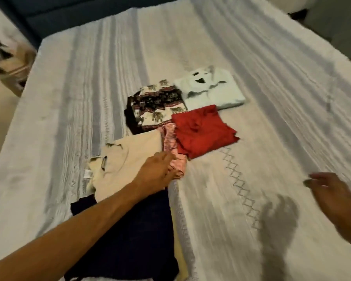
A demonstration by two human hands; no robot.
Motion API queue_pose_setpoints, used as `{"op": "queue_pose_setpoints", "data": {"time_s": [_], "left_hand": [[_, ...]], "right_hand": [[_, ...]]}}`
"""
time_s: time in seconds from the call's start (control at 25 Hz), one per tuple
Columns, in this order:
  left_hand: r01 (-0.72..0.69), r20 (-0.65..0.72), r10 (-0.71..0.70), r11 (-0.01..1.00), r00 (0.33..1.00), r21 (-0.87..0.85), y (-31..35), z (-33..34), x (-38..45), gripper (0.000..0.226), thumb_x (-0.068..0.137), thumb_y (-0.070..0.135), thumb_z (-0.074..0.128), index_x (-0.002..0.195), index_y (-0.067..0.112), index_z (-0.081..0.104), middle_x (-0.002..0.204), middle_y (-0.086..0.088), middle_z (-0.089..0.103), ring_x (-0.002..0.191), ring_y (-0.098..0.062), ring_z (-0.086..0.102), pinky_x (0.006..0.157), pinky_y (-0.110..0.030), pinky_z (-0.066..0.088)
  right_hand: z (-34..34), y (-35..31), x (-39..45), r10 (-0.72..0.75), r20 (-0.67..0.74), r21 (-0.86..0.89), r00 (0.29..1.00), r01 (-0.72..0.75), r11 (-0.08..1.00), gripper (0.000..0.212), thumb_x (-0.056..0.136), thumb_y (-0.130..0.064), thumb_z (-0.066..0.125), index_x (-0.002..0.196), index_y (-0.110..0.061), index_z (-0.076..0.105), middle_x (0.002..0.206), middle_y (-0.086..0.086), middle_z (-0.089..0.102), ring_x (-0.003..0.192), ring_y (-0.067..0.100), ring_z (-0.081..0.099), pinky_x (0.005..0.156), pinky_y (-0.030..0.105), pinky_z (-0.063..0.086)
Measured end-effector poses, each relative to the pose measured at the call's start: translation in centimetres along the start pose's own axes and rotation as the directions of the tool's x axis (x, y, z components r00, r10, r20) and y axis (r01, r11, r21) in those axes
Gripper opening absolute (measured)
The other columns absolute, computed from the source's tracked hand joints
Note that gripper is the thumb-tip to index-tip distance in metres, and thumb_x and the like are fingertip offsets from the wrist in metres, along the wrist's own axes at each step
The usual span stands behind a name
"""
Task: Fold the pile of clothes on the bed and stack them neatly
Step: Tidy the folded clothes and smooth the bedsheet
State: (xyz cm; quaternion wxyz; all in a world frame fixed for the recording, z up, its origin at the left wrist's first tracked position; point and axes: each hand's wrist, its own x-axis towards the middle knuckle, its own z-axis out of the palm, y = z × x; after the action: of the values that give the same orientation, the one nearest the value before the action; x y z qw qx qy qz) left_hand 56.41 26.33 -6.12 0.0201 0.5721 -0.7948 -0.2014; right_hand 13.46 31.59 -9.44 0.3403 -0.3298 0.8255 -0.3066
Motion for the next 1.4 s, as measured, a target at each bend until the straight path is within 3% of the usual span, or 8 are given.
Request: {"op": "queue_pose_setpoints", "data": {"time_s": [0.2,0.36,0.56,0.76,1.12,1.24,1.32,1.4], "left_hand": [[0.26,-0.145,-0.287,0.949,0.947,-0.177,-13.1,-3.2,-0.6,0.071,0.088,0.078,0.057,0.146,0.038,0.044,0.152,0.004,0.043,0.136,-0.019,0.046,0.108,-0.047,0.041],[0.311,-0.015,-0.31,0.951,0.95,-0.001,-14.3,2.1,3.8,0.101,0.073,0.104,0.025,0.159,0.057,0.001,0.175,0.008,0.0,0.16,-0.031,0.001,0.125,-0.064,0.004],[0.293,-0.222,-0.274,0.954,0.936,0.058,-16.2,6.4,5.1,0.101,0.076,0.101,0.029,0.162,0.05,0.016,0.173,0.003,0.016,0.16,-0.034,0.009,0.124,-0.065,0.005],[0.308,-0.219,-0.287,0.949,0.932,0.068,-16.5,6.4,5.8,0.102,0.076,0.101,0.028,0.162,0.048,0.019,0.171,0.003,0.021,0.159,-0.034,0.012,0.123,-0.065,0.008],[0.434,-0.191,-0.41,0.895,0.892,0.106,-15.1,5.3,3.8,0.091,0.088,0.09,0.035,0.162,0.039,0.023,0.168,-0.008,0.027,0.154,-0.04,0.022,0.121,-0.065,0.012],[0.098,-0.281,-0.169,0.964,0.945,-0.248,-6.3,3.5,0.7,0.055,0.1,0.044,0.046,0.148,0.017,0.048,0.142,-0.006,0.055,0.129,-0.033,0.05,0.112,-0.046,0.037],[0.113,-0.047,-0.237,0.619,0.97,-0.777,4.9,3.3,-1.1,0.038,0.098,0.03,0.052,0.127,0.009,0.065,0.113,0.001,0.074,0.102,-0.02,0.066,0.102,-0.039,0.049],[0.493,0.521,-0.116,-0.201,0.846,-0.846,15.7,2.1,-1.8,0.063,0.099,0.055,0.05,0.135,0.005,0.064,0.118,-0.014,0.076,0.11,-0.029,0.068,0.112,-0.046,0.045]], "right_hand": [[15.7,-16.6,2.6,-0.011,0.194,0.301,0.981,-0.049,0.952,0.054,0.077,-0.052,0.079,0.115,-0.016,0.068,0.113,0.012,0.071,0.101,0.03,0.068,0.087,0.04,0.054],[24.4,-23.7,11.1,0.12,0.274,0.551,0.954,-0.258,0.794,0.05,0.089,-0.044,0.074,0.122,-0.009,0.061,0.104,0.013,0.066,0.093,0.025,0.068,0.082,0.035,0.056],[30.1,-24.1,19.3,0.052,-0.007,0.012,0.999,-0.052,0.999,0.064,0.1,-0.028,0.06,0.158,-0.036,0.033,0.143,0.026,0.049,0.126,0.046,0.055,0.108,0.046,0.046],[28.5,-28.3,22.7,0.116,0.222,0.289,0.968,-0.179,0.94,0.039,0.09,-0.027,0.074,0.125,-0.016,0.062,0.094,0.002,0.071,0.07,0.018,0.074,0.068,0.033,0.061],[15.6,-32.5,9.1,-0.255,0.261,0.688,0.931,0.005,0.725,0.058,0.08,-0.012,0.074,0.135,-0.003,0.059,0.117,0.019,0.075,0.1,0.034,0.076,0.078,0.047,0.063],[6.8,-27.4,1.9,-0.227,0.289,0.815,0.93,-0.115,0.568,0.061,0.079,-0.007,0.074,0.138,-0.001,0.059,0.123,0.021,0.073,0.108,0.038,0.073,0.079,0.047,0.063],[0.4,-22.0,-2.8,-0.186,0.292,0.852,0.938,-0.167,0.496,0.051,0.086,-0.009,0.07,0.136,0.0,0.062,0.124,0.02,0.072,0.115,0.036,0.071,0.093,0.05,0.06],[-4.7,-17.0,-7.4,-0.099,0.263,0.883,0.96,-0.198,0.426,0.047,0.087,-0.01,0.071,0.132,0.0,0.065,0.121,0.017,0.074,0.113,0.034,0.071,0.095,0.048,0.06]]}}
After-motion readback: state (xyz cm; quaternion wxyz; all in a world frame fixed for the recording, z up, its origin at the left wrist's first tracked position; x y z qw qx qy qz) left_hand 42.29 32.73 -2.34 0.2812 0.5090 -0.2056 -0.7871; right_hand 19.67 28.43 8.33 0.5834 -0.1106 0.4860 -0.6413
